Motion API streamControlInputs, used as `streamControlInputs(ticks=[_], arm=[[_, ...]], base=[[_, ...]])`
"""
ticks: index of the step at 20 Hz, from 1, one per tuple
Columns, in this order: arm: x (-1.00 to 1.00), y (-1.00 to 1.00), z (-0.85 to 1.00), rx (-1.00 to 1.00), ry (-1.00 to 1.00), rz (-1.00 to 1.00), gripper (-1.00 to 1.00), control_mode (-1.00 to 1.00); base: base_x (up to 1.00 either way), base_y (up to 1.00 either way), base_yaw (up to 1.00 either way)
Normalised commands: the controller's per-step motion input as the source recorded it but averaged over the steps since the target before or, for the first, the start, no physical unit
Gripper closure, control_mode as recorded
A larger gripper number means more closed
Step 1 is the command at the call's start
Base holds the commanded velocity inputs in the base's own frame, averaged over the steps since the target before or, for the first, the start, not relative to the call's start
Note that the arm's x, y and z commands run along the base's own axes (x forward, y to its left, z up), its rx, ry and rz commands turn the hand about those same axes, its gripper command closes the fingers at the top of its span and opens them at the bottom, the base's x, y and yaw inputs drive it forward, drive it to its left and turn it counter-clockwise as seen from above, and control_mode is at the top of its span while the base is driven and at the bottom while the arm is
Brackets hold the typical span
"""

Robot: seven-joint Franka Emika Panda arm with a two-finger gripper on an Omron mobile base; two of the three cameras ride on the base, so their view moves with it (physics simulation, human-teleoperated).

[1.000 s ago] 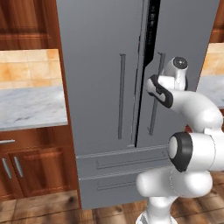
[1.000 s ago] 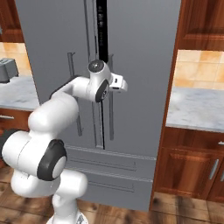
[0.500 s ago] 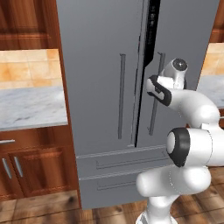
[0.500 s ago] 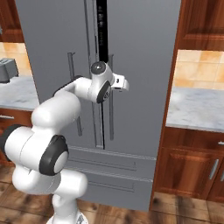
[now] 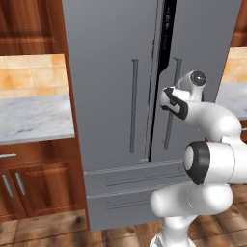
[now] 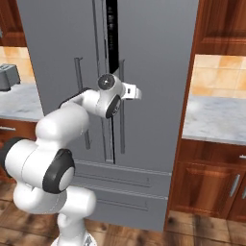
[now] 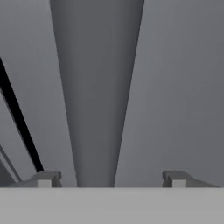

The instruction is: Move the hot dog bun to the plate on the dining table and place the condiment next to that plate. Then navigate to the fridge and take the sausage and place it on the plate as well.

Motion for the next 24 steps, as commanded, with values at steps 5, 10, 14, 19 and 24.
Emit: streamControlInputs(ticks=[5, 10, 14, 19, 24], arm=[[0.46, 0.07, -0.3, 0.0, 0.05, 0.01, 1.0, -1.0], [-0.5, -0.05, -0.17, 0.0, 0.01, -0.07, 1.0, -1.0], [-1.0, -0.47, -0.1, 0.02, -0.03, -0.15, 1.0, -1.0], [-1.0, -0.51, 0.05, 0.0, -0.02, -0.07, 1.0, -1.0], [-0.77, -0.25, 0.07, -0.01, 0.01, -0.01, -1.0, -1.0]], base=[[0.0, 0.0, 0.0], [0.0, 0.0, 0.0], [0.0, 0.0, 0.0], [0.0, 0.0, 0.0], [0.0, 0.0, 0.0]])
